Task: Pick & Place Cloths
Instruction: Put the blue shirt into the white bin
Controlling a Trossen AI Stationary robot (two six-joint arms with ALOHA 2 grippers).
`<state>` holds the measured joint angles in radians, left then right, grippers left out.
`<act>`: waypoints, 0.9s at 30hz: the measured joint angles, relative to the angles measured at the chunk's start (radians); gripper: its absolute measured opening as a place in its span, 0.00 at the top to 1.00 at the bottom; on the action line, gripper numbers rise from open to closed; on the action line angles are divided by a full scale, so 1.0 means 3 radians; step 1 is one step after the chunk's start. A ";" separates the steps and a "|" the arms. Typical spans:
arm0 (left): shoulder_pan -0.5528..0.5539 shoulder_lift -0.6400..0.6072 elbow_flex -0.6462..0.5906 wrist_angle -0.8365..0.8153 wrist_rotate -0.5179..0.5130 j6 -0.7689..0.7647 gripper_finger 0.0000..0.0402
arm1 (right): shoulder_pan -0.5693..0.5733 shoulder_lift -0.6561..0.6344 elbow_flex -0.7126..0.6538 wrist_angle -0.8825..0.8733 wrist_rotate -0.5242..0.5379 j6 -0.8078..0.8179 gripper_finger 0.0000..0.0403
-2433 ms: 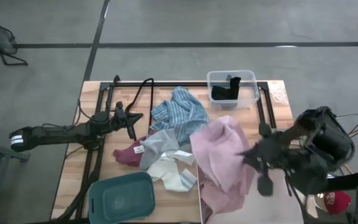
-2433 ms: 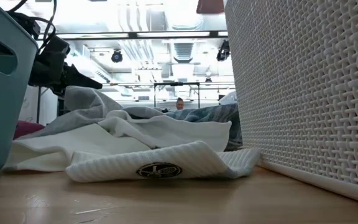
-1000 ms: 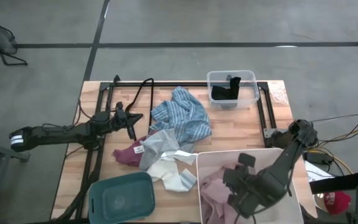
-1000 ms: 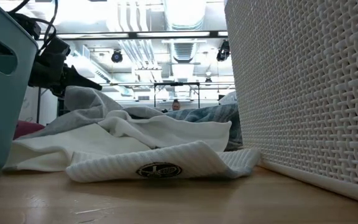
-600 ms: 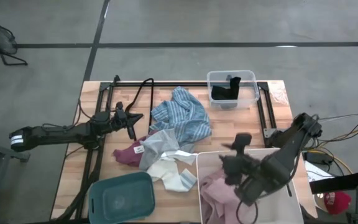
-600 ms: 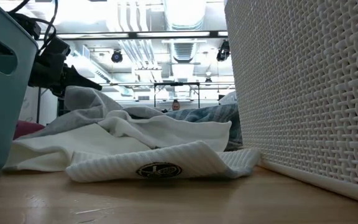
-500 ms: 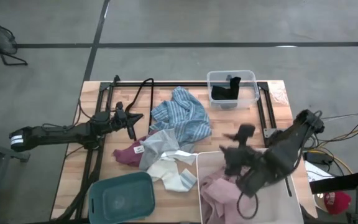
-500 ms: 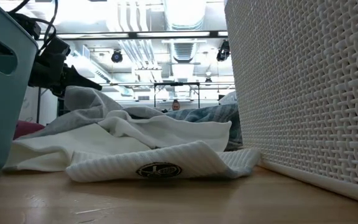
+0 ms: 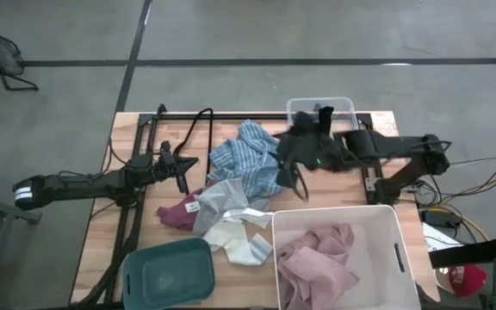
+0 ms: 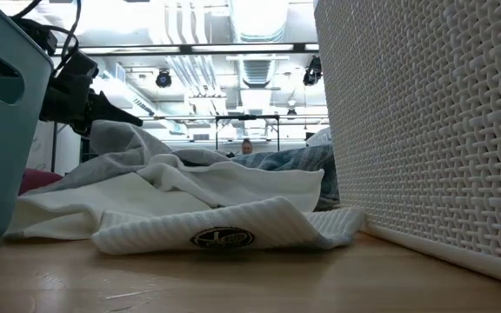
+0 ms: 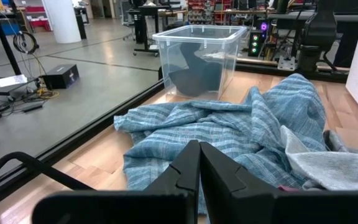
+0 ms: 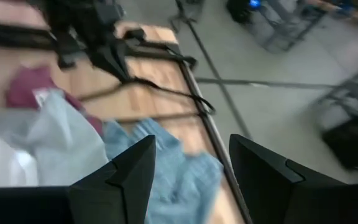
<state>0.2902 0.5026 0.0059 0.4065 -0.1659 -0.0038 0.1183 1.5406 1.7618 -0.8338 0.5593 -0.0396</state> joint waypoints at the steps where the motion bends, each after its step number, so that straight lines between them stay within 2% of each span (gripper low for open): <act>1: 0.0000 0.0000 0.0000 0.0000 -0.0001 0.0000 0.97 | -0.0082 0.0024 -0.0023 0.0107 -0.0140 -0.0036 0.51; 3: 0.0000 0.0000 0.0000 0.0000 0.0000 -0.0001 0.97 | -0.0217 0.0092 -0.0038 0.0240 -0.0285 -0.0093 0.51; 7: 0.0000 0.0001 0.0000 -0.0002 0.0000 0.0000 0.97 | -0.0393 0.0315 -0.0011 0.0312 -0.0300 -0.0148 0.49; 13: 0.0001 0.0001 0.0000 -0.0020 -0.0001 -0.0001 0.97 | -0.0458 0.0760 0.0000 0.0498 -0.0372 -0.0064 0.45; 18: 0.0001 0.0001 0.0000 -0.0019 0.0000 0.0000 0.97 | -0.0549 0.1058 0.0001 0.0587 -0.0835 0.0397 0.42; 23: 0.0000 0.0001 0.0000 -0.0019 0.0000 0.0000 0.97 | -0.0646 0.1226 0.0004 0.0477 -0.0911 0.0484 0.39; 27: 0.0000 0.0001 0.0000 -0.0028 -0.0001 -0.0001 0.97 | -0.0707 0.1413 0.0145 0.0245 -0.1136 0.0701 0.38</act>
<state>0.2901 0.5030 0.0059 0.3981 -0.1661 -0.0040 -0.0937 1.9645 1.8054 -0.7602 0.2184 0.1708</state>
